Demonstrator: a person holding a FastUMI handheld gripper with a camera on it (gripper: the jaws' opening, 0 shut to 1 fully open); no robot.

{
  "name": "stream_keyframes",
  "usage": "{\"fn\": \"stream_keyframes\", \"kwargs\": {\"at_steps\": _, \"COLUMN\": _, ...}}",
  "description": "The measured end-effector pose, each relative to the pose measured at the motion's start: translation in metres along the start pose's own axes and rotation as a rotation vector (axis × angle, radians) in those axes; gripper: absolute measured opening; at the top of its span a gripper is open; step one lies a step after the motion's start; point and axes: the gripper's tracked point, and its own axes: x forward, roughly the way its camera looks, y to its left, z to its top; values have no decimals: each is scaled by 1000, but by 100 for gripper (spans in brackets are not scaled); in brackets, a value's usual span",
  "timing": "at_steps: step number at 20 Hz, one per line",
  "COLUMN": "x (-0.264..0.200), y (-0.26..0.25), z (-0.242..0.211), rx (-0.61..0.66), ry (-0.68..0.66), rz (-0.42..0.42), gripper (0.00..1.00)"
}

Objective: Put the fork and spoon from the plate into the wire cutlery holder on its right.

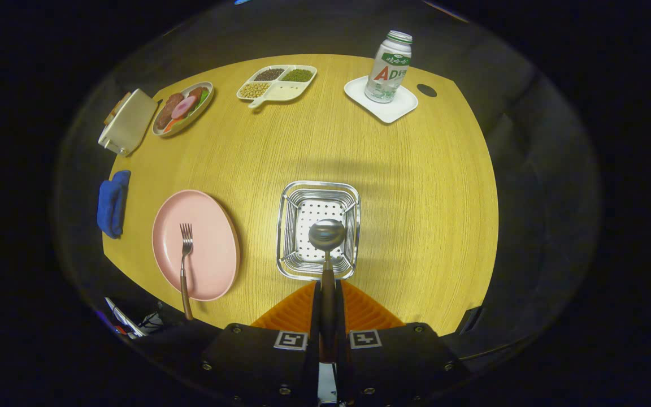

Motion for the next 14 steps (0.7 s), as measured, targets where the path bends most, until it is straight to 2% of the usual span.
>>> {"fn": "stream_keyframes", "kwargs": {"at_steps": 4, "x": -10, "y": 1, "z": 1, "rx": 42, "ry": -24, "rz": 23, "gripper": 13}}
{"fn": "stream_keyframes", "kwargs": {"at_steps": 7, "x": -15, "y": 2, "z": -2, "rx": 37, "ry": -41, "rz": 28, "gripper": 17}}
{"fn": "stream_keyframes", "kwargs": {"at_steps": 8, "x": -16, "y": 2, "z": -2, "rx": 33, "ry": -47, "rz": 27, "gripper": 25}}
{"fn": "stream_keyframes", "kwargs": {"at_steps": 9, "x": -18, "y": 1, "z": -4, "rx": 30, "ry": -55, "rz": 22, "gripper": 28}}
{"fn": "stream_keyframes", "kwargs": {"at_steps": 14, "x": -32, "y": 3, "z": -13, "rx": 27, "ry": -92, "rz": 26, "gripper": 28}}
